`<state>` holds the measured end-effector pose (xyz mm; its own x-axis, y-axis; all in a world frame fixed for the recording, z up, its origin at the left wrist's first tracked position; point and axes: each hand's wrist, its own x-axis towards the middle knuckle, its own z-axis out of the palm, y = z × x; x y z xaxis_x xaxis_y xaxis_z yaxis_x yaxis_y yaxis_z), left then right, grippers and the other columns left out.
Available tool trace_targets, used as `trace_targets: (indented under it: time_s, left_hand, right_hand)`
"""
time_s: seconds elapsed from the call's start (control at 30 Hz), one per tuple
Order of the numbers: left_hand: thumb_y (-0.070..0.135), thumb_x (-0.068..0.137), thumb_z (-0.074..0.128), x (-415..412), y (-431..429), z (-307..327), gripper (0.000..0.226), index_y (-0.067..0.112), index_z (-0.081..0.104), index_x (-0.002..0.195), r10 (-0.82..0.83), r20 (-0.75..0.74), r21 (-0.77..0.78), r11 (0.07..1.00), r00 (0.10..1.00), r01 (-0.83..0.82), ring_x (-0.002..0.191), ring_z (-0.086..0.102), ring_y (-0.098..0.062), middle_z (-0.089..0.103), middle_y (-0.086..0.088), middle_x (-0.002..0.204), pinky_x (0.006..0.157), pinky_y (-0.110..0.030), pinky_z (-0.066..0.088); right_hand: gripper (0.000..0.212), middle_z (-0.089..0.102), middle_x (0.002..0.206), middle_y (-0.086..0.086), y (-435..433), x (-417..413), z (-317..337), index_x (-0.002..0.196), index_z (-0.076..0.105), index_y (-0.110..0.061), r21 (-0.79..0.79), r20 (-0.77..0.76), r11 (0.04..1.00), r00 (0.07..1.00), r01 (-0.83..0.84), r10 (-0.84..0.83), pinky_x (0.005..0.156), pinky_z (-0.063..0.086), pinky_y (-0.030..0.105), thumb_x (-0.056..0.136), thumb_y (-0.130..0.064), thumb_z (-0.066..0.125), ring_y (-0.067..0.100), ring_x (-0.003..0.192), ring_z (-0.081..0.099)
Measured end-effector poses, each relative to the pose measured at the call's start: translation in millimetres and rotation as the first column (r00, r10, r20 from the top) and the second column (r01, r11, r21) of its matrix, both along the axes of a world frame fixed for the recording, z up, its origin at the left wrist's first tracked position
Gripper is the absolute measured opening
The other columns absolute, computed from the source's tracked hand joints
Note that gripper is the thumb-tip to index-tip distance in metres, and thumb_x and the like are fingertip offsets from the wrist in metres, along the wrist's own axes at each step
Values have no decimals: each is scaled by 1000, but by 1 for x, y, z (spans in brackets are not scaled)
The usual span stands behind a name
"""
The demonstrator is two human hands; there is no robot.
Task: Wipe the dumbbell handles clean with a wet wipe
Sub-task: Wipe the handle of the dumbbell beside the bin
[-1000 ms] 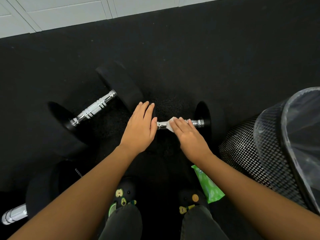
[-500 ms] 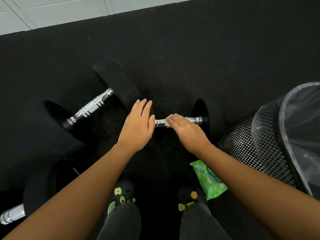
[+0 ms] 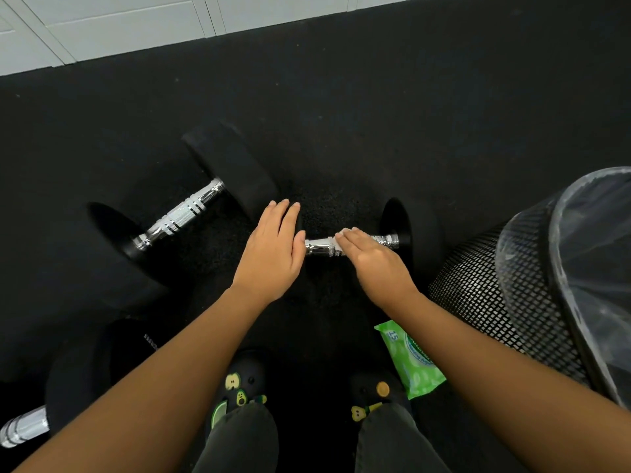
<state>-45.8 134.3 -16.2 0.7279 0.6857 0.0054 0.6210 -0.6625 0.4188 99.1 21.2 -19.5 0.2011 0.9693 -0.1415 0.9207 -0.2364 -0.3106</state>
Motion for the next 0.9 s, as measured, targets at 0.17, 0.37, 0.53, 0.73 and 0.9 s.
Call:
trace_targets:
  time_s: [0.17,0.37,0.53,0.73,0.9]
  left_hand:
    - [33,94,25,1,0,0,57,0,42,136,3,-3,-2,1000,1000,-3,135,35,-34,43,-19,141,105,-42,36]
    - [32,94,26,0,0,0,55,0,43,135,6,-9,6,1000,1000,-6,134,37,-33,44,-19,140,104,-42,39]
    - [33,93,26,1,-1,1,56,0,43,135,11,1,8,1000,1000,-11,134,37,-33,44,-18,140,105,-40,37]
    - [34,93,24,3,-2,1,58,1,42,136,25,-5,0,1000,1000,-25,136,34,-32,43,-17,141,103,-42,38]
    - [34,92,24,2,-2,1,58,1,42,137,22,-8,-3,1000,1000,-22,136,34,-32,43,-17,141,104,-42,37]
  right_hand:
    - [47,38,146,13,16,-7,1,142,31,-5,-36,33,999,999,21,-20,115,16,28,96,-4,41,24,138,30]
    - [49,46,139,18,8,-8,-2,135,42,1,12,-5,1000,1000,-10,10,111,25,31,87,3,54,29,133,39]
    - [49,60,122,19,-7,-2,-3,121,56,2,56,38,992,992,117,-119,96,46,37,74,10,66,32,118,55]
    - [42,48,133,10,18,-3,4,138,37,-7,-49,14,986,987,162,-161,105,32,29,96,-7,38,22,127,40]
    - [53,33,149,11,7,-8,-1,144,29,-6,-46,-16,996,997,74,-75,115,19,29,93,2,42,23,141,24]
